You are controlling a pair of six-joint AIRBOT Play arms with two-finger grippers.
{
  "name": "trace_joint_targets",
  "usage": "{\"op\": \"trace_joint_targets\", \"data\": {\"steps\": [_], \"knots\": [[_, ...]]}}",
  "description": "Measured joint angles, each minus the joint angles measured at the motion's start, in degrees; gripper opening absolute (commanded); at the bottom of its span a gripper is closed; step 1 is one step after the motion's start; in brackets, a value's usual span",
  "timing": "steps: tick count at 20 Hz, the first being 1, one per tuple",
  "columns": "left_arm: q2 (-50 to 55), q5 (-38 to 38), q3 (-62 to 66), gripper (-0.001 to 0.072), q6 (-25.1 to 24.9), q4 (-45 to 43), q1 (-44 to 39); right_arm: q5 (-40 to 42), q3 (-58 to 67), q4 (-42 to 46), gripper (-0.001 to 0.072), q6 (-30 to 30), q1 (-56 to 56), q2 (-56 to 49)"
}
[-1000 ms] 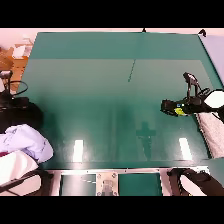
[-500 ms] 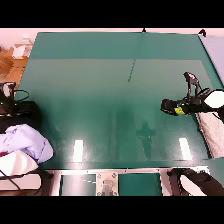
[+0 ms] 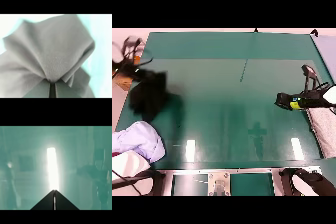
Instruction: Fold the shirts.
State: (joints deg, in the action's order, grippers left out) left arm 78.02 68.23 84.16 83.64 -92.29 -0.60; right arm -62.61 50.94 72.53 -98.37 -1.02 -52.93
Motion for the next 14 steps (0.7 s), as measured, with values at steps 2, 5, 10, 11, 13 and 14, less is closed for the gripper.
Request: {"op": "trace_joint_targets", "data": {"steps": [2,5,10,11,13,14], "knots": [[-0.5,0.4,2.8,0.002,-0.7,3.9,-7.1,-0.5,1.3,0.0,0.0017,0.0,-1.5,0.0],[0.9,-1.1,4.3,0.0233,-1.3,10.1,-17.0,-1.5,2.2,0.0,0.0055,0.0,-3.6,0.0],[5.3,-3.1,5.3,0.0677,-2.2,16.7,-24.8,-2.3,2.7,-0.1,0.0226,0.0,-5.4,0.0],[5.6,-2.3,5.8,0.0677,-2.3,16.9,-24.2,-2.4,2.7,-0.1,0.0228,0.0,-6.1,0.0],[6.0,1.4,6.5,0.0677,-2.3,17.2,-20.9,-2.5,2.8,-0.2,0.0238,0.1,-7.9,-0.9],[6.1,3.5,6.3,0.0677,-2.0,17.2,-18.4,-2.5,2.8,-0.7,0.0316,0.7,-8.8,-1.7]]}}
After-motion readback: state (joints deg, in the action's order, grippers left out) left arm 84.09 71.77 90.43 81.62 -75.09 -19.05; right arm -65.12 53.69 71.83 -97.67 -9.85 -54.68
